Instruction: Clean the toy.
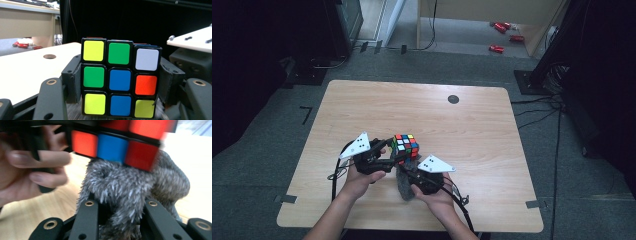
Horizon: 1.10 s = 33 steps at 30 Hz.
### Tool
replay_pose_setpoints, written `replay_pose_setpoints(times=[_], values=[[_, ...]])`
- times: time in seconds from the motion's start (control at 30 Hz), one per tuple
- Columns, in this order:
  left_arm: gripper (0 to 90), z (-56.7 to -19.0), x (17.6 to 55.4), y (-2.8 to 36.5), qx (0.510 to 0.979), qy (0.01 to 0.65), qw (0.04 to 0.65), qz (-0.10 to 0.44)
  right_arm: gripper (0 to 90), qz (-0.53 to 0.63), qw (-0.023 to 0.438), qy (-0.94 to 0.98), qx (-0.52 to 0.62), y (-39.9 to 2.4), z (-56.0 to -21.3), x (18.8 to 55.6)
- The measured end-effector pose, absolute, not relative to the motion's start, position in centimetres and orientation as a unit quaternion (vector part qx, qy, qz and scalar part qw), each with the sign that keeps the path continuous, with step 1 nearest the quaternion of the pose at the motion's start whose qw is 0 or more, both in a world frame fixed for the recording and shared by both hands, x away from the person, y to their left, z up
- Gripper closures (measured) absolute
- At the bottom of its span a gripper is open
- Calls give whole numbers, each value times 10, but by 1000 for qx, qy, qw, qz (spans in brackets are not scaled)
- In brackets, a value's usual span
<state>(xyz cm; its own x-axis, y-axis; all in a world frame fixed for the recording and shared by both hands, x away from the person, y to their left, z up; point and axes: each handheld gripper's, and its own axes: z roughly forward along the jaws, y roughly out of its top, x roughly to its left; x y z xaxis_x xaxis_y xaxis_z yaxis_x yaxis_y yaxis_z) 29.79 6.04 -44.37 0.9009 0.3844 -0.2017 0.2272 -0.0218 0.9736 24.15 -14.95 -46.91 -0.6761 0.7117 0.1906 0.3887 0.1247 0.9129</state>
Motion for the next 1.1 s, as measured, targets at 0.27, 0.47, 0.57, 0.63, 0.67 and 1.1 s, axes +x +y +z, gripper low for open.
replay_pose_setpoints(times=[0.27,0.47,0.57,0.63,0.67,1.1], values=[[357,-442,299,66,706,220,670,65,755,550,157,729,375,-152,-467,241],[357,-443,296,60,711,218,666,67,758,550,158,721,392,-155,-469,242],[357,-444,296,58,715,213,662,68,755,553,152,730,372,-145,-468,237],[357,-442,296,61,710,215,667,67,754,553,155,733,365,-145,-466,236],[357,-441,296,62,709,215,668,70,754,555,155,731,366,-148,-465,237],[357,-443,295,55,713,212,665,67,758,552,153,728,378,-147,-464,237]])
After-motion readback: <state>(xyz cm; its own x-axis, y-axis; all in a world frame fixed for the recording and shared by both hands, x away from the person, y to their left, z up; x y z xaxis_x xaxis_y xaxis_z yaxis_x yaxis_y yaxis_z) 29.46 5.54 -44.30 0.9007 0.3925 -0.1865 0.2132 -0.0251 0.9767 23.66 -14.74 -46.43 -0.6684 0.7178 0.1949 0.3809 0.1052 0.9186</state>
